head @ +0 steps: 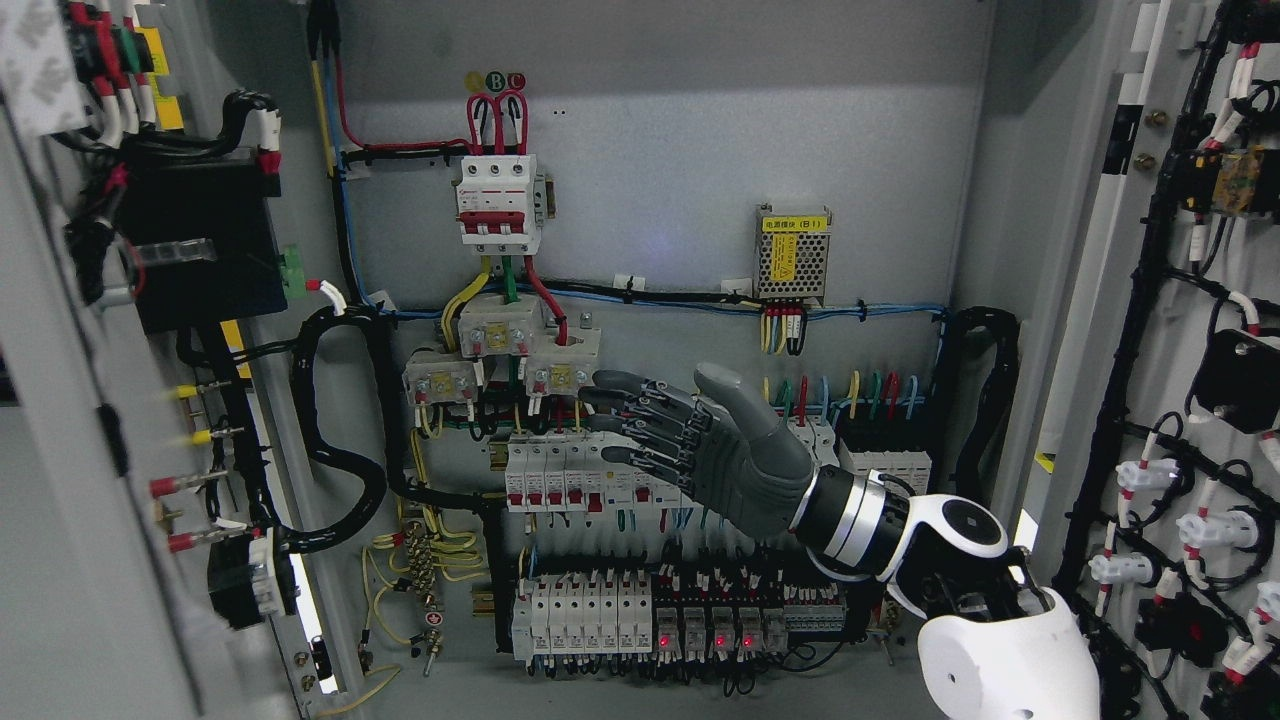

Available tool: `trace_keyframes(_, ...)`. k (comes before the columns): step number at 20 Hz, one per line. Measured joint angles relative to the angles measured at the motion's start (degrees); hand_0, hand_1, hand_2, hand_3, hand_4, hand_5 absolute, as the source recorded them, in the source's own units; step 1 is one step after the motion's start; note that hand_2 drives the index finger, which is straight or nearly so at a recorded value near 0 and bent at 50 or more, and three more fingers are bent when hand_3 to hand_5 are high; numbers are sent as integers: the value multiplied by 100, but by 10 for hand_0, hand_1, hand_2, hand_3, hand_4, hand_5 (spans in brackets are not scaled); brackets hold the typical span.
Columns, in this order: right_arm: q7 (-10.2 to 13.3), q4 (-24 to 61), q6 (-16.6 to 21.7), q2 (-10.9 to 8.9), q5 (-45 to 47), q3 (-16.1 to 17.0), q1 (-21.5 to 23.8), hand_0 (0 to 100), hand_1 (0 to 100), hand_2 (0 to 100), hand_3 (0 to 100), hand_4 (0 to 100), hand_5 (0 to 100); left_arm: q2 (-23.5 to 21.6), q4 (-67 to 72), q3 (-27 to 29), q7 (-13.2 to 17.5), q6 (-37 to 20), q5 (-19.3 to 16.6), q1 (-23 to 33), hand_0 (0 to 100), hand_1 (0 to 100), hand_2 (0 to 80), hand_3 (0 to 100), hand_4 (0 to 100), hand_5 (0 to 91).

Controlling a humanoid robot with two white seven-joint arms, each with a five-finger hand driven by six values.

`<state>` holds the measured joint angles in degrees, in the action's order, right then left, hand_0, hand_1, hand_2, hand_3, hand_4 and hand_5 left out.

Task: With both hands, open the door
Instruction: 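Swing the light-panel door open outward with the right hand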

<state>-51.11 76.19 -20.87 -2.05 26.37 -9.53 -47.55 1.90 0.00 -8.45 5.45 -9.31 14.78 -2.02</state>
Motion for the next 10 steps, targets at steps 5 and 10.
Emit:
trace_keyframes(5, 17, 317, -1, -16, 34, -193, 285, 243, 0, 0, 0, 0, 0, 17, 0, 0, -11, 5, -1, 116, 0, 0, 0, 0, 0, 0)
trace_keyframes(10, 33, 635, -1, -24, 41, -445, 545, 243, 0, 0, 0, 0, 0, 29, -1, -2, -11, 5, -1, 163, 0, 0, 0, 0, 0, 0)
